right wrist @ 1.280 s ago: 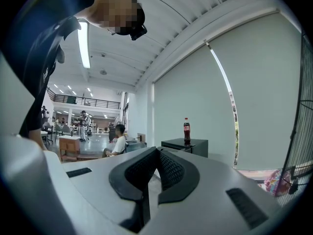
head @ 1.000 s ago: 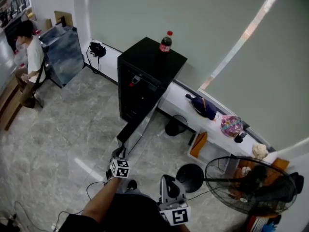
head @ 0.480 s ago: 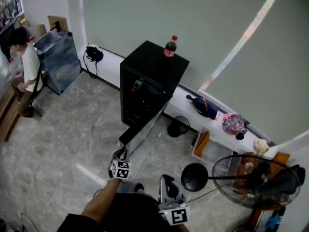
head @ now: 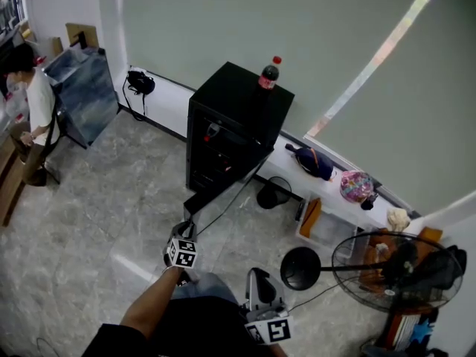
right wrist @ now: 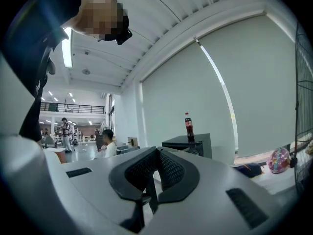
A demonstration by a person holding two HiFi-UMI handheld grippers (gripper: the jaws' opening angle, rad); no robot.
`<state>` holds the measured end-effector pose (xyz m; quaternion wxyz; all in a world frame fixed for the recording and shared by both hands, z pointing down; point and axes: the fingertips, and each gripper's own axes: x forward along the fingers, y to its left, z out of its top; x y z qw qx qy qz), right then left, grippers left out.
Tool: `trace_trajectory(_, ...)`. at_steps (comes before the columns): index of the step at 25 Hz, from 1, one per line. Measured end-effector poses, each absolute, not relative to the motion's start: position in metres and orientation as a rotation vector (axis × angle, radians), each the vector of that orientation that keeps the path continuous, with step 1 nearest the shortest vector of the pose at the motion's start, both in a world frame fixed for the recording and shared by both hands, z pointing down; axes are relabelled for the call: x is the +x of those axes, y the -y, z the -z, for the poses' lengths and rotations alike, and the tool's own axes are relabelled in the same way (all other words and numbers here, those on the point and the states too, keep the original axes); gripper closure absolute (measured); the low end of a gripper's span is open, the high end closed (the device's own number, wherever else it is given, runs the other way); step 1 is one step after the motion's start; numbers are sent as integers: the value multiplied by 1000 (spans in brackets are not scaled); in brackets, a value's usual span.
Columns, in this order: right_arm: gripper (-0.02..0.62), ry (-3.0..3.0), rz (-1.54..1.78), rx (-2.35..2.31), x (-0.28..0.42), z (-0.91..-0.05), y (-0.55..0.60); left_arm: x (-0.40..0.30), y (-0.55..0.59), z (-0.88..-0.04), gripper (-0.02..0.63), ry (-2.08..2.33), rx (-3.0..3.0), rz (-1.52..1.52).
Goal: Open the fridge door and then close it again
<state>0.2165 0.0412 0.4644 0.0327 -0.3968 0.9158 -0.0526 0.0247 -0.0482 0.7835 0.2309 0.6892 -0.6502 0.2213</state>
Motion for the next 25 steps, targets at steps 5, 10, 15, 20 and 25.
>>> trace_trajectory(5,586,-2808,183,-1271,212,-464,-35,8,54,-785,552,1782,1901,-602)
trace_trajectory(10,586,-2830,212,-1326,208,-472,-14,-8,65,-792,545,1777,1880,-591)
trace_trajectory(15,586,-2850,172,-1276,187,-468,11,-28,78,-790,538,1803,1877,-589)
trace_trajectory(20,587,-2858,93,-1185,161,-457,40,-56,92,-780,532,1833,1848,-557)
trace_trajectory(25,587,-2896,117,-1123,140,-455,69,-80,107,-779,531,1845,1868,-521)
